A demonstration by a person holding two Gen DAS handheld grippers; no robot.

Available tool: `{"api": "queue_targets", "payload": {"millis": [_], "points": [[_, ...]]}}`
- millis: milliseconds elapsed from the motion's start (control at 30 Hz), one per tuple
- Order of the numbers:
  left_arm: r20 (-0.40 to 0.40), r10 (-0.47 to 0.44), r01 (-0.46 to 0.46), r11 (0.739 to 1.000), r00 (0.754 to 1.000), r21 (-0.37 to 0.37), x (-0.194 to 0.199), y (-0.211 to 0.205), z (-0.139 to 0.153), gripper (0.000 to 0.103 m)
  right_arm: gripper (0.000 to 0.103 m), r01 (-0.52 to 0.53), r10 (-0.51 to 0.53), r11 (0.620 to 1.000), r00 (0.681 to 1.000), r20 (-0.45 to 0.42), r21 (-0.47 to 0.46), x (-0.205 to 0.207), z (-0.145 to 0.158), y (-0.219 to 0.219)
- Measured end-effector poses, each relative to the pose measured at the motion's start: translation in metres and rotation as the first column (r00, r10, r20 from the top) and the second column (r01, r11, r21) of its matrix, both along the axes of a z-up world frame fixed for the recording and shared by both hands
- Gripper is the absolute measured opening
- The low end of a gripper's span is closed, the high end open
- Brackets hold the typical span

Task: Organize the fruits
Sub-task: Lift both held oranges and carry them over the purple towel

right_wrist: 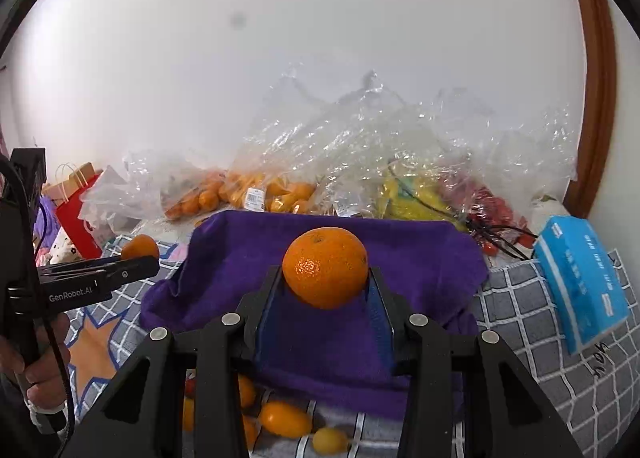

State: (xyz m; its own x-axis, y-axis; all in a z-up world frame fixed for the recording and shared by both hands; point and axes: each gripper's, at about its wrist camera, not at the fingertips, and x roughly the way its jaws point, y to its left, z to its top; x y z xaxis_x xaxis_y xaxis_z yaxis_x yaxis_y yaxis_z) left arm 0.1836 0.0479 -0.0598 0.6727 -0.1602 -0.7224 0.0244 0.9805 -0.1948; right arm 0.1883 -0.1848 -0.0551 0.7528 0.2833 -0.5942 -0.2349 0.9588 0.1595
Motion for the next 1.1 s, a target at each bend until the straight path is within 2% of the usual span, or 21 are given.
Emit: {"api": "queue_targets", "payload": {"millis": [333, 700, 933, 1100], "points": [[-0.077, -0.008, 0.008, 1.0, 0.997, 0.004, 0.044, -0.008, -0.029, 0.039, 0.041, 0.017, -0.019, 1.0, 0.995, -0.095, -0.019, 0.04, -0.036, -0.006], [-0.119, -0.016, 0.02, 0.999, 0.993, 0.036, 0.073, -0.019, -0.052, 0.039, 0.041, 0.05, -0.057, 0.997, 0.989, -0.134, -0.051, 0.057, -0.062, -0.01], [-0.179, -0.028, 0.038, 0.998, 0.984, 0.053, 0.087, -0.023, -0.068, 0.039, 0.041, 0.065, -0.073, 0.996, 0.983, -0.17, -0.054, 0.064, -0.08, -0.008], [-0.198, -0.033, 0.041, 0.998, 0.98, 0.036, 0.091, -0.022, -0.075, 0.039, 0.041, 0.065, -0.077, 0.995, 0.979, -0.187, -0.07, 0.067, -0.088, -0.006]]}}
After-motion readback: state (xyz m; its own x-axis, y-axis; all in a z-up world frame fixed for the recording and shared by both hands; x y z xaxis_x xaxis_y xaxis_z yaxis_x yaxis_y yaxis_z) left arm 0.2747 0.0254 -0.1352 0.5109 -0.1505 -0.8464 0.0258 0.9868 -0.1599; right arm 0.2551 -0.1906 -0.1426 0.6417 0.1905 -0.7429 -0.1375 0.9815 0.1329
